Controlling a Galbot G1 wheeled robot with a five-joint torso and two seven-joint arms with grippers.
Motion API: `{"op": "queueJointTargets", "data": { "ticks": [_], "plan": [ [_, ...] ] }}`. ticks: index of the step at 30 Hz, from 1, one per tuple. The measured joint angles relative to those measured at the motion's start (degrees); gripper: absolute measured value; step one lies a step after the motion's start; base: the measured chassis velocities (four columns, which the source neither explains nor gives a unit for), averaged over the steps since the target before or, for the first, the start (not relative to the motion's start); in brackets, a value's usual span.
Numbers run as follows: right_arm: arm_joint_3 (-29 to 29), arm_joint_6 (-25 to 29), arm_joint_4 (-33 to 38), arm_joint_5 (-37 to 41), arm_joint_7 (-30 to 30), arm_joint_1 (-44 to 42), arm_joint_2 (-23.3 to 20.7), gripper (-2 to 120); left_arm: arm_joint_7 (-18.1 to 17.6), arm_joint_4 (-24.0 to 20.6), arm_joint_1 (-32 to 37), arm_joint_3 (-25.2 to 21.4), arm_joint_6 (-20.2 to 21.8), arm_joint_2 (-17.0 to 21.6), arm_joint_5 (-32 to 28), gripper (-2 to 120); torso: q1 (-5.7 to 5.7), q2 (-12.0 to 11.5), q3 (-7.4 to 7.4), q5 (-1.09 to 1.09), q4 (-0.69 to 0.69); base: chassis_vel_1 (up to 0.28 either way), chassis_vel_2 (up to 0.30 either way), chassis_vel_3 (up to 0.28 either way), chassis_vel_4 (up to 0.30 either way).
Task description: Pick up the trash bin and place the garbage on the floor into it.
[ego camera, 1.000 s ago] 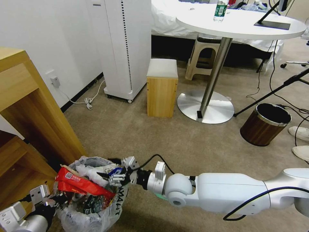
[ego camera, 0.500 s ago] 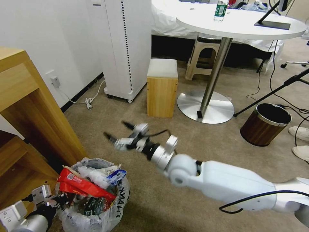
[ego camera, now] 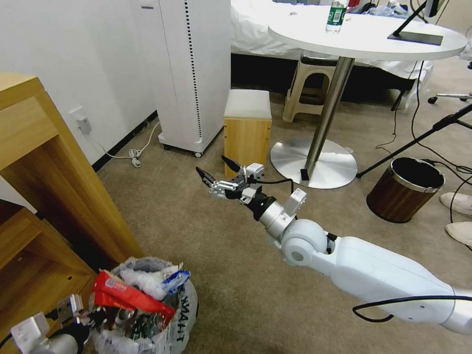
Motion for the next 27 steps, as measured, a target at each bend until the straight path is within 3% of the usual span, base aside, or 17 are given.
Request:
{"op": "queueJointTargets", "data": {
  "ticks": [5,15,19,27],
  "plan": [
    [2.6,0.0,0.4,-0.6,0.4,-2.2,-1.2,100,-0.3,3.5,-1.8,0.6,-0.2,1.1,-0.1,1,0.00,0.0,-0.01,0.05,0.01,0.000,0.000,0.000,0.000],
    [3.8,0.2,0.1,-1.6,0.5,-3.4,-1.6,100,0.7,5.0,-1.4,0.6,-0.9,0.9,1.9,2,0.00,0.0,0.00,-0.05,-0.05,0.000,0.000,0.000,0.000],
    [4.0,0.5,-0.1,-2.2,0.6,-4.0,-1.3,100,2.6,4.4,0.0,0.3,-2.6,-0.2,8.2,23,0.00,0.0,0.01,-0.13,-0.05,0.000,0.000,0.000,0.000],
    [4.3,1.0,-0.5,-3.1,0.5,-4.7,-0.6,100,3.4,1.1,1.5,-1.2,-3.8,-0.8,11.2,47,0.00,0.0,0.01,-0.07,-0.03,0.000,0.000,0.000,0.000]
  ]
}}
